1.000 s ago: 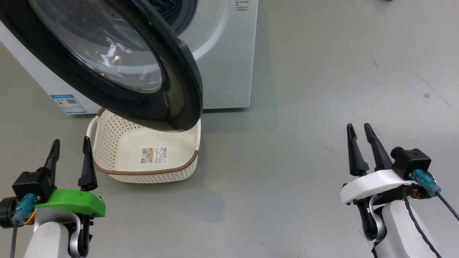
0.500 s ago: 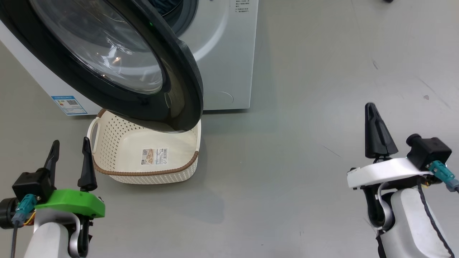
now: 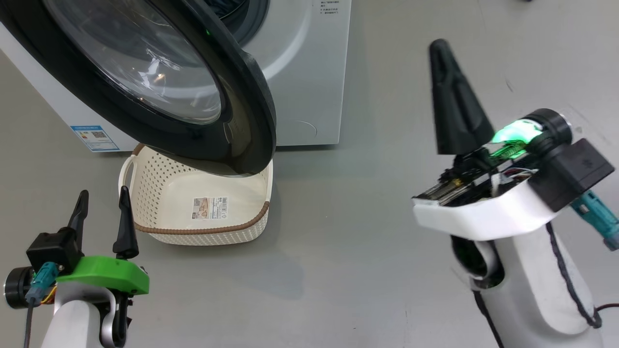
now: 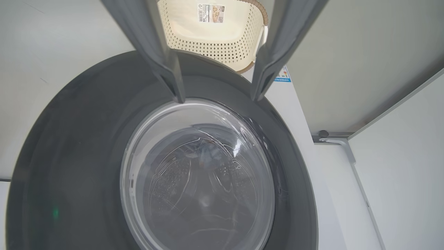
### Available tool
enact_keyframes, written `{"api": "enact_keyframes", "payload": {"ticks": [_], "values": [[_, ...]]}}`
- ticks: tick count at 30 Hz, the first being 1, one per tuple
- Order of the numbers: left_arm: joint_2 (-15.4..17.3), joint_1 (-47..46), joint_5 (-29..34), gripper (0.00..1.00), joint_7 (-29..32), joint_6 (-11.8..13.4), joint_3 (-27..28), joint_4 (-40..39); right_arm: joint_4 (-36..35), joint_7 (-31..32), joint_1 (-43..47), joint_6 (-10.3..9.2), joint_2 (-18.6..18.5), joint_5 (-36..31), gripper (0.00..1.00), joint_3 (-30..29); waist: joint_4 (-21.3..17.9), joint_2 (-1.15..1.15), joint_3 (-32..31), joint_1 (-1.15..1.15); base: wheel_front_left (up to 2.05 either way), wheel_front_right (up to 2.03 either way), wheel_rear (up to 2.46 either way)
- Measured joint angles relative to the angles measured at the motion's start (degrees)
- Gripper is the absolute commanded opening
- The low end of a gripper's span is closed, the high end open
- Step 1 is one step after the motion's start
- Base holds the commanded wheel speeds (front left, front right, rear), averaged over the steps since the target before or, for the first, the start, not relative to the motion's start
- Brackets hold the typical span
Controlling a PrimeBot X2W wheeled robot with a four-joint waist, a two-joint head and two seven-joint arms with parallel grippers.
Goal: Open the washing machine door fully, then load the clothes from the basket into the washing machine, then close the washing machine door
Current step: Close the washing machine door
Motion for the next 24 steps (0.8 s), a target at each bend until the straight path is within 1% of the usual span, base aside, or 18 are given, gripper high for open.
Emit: {"api": "enact_keyframes", "payload": {"ticks": [7,10,13,18,21,24], "values": [[-0.27,-0.13,0.01,1.00,0.00,-0.14,-0.31,0.15,-1.92,0.00,-3.25,0.00,-0.99,-0.03,0.00,14.62,0.53,0.00,0.31,0.00,0.00,0.00,0.00],[-0.37,-0.22,0.11,1.00,0.00,-0.18,-0.44,0.16,-0.91,-0.01,-4.10,0.00,-2.77,0.56,0.00,21.09,0.80,0.00,0.46,0.00,0.00,0.00,0.00],[-0.41,-0.27,0.16,1.00,0.00,-0.18,-0.83,0.16,1.82,0.85,-4.11,0.01,-4.78,1.03,0.00,26.93,1.06,0.00,0.73,0.00,0.00,0.00,0.00],[-0.79,-1.51,0.23,1.00,0.00,-0.49,-2.01,0.18,5.25,2.52,-4.17,0.01,-5.76,2.47,0.00,33.10,1.83,0.00,1.72,0.00,0.00,0.00,0.00],[-0.88,-2.40,0.33,1.00,0.00,-0.51,-2.36,0.18,7.71,3.46,-4.53,0.01,-6.05,3.09,0.00,35.19,2.48,0.00,2.38,0.00,0.00,0.00,0.00],[-1.11,-2.74,0.34,1.00,0.00,-0.51,-2.92,0.19,9.99,4.07,-5.37,0.01,-6.42,3.65,0.00,36.07,3.18,0.00,3.09,0.00,0.00,0.00,0.00]]}}
